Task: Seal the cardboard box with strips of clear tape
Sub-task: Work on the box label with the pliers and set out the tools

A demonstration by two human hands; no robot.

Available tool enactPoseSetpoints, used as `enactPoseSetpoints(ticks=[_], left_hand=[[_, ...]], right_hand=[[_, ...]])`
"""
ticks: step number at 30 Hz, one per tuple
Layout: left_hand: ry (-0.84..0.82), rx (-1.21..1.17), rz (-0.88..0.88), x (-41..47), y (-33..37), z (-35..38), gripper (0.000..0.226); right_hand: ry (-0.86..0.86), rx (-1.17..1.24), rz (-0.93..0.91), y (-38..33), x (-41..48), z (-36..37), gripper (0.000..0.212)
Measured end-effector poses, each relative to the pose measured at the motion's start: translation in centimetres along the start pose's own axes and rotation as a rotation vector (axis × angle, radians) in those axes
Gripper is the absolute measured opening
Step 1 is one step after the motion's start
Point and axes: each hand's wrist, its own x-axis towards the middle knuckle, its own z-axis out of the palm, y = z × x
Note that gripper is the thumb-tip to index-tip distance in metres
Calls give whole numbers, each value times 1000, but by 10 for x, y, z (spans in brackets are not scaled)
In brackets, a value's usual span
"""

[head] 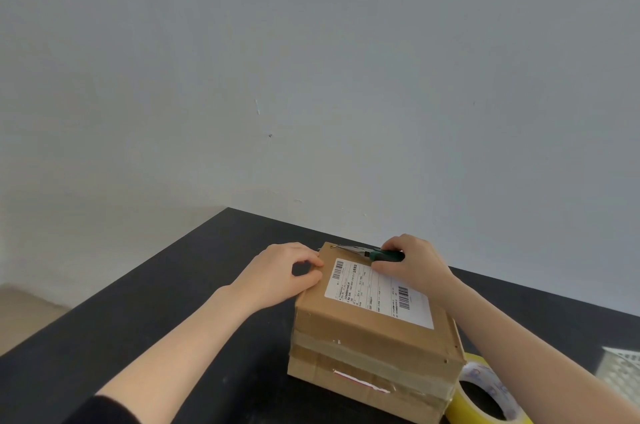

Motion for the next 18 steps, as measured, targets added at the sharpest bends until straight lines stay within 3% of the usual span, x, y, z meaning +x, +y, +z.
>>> enactPoseSetpoints(ticks=[18], left_hand=[[-16, 47, 4, 0, 5, -3, 30]], right_hand=[[66, 12, 9, 17, -8, -16, 28]])
